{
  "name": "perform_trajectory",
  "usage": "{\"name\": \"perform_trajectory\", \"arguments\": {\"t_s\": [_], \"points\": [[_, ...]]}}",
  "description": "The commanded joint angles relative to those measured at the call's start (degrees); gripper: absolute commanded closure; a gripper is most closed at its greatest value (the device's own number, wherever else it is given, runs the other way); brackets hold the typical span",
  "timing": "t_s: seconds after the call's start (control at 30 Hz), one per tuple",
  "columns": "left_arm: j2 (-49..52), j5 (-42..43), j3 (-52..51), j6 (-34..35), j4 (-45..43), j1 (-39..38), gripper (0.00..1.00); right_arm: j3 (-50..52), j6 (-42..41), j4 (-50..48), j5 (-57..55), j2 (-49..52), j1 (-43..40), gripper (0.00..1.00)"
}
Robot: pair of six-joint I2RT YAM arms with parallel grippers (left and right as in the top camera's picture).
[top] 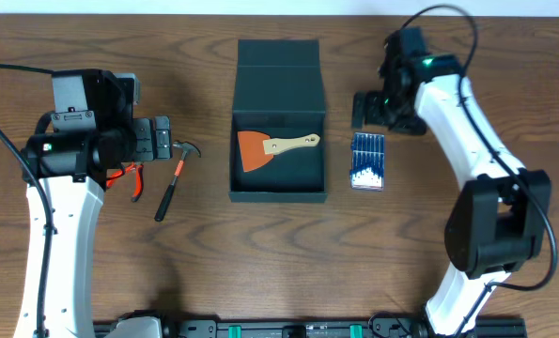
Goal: Pack container
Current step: 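Release the scraper and move the right gripper to the screwdriver case, then grasp the blue screwdriver case and lower it into the box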
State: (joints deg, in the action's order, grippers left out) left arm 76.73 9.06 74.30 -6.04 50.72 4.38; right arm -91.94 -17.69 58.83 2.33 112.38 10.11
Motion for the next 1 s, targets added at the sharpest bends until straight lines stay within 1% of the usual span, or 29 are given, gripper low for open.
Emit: {"name": "perform_trajectory", "arguments": {"t_s": [0.0, 0.27, 0.37, 0.47, 0.6, 0.67, 0.8, 0.9, 0.97], "points": [[0.46, 0.81, -0.22, -0.35, 0.07, -0.17, 0.02, 4.39, -4.00, -2.36, -3.63, 1.11, 1.09, 0.01], [0.46, 0.81, -0.26, -0.35, 0.22, -0.17, 0.02, 13.68, -3.93, -9.79, -3.13, 1.18, 1.62, 0.01], [0.46, 0.81, -0.26, -0.35, 0.22, -0.17, 0.02, 16.85, -3.93, -13.42, -0.59, 1.20, 2.03, 0.01], [0.46, 0.81, -0.26, -0.35, 0.22, -0.20, 0.02, 19.54, -4.00, -17.05, 0.96, 1.20, 2.62, 0.01], [0.46, 0.81, -0.26, -0.37, 0.22, -0.17, 0.02, 21.90, -4.20, -19.50, 0.94, 1.20, 3.04, 0.01], [0.46, 0.81, -0.26, -0.37, 0.22, -0.17, 0.02, 22.58, -4.59, -19.69, 0.90, 1.20, 3.06, 0.05], [0.46, 0.81, -0.26, -0.37, 0.22, -0.17, 0.02, 23.61, -4.57, -19.82, 0.81, 1.20, 3.06, 0.21], [0.46, 0.81, -0.26, -0.35, 0.22, -0.17, 0.02, 23.82, -4.57, -19.65, 0.35, 1.20, 3.04, 0.27], [0.46, 0.81, -0.26, -0.35, 0.22, -0.17, 0.02, 23.82, -4.57, -19.63, -0.26, 1.20, 3.04, 0.29]]}}
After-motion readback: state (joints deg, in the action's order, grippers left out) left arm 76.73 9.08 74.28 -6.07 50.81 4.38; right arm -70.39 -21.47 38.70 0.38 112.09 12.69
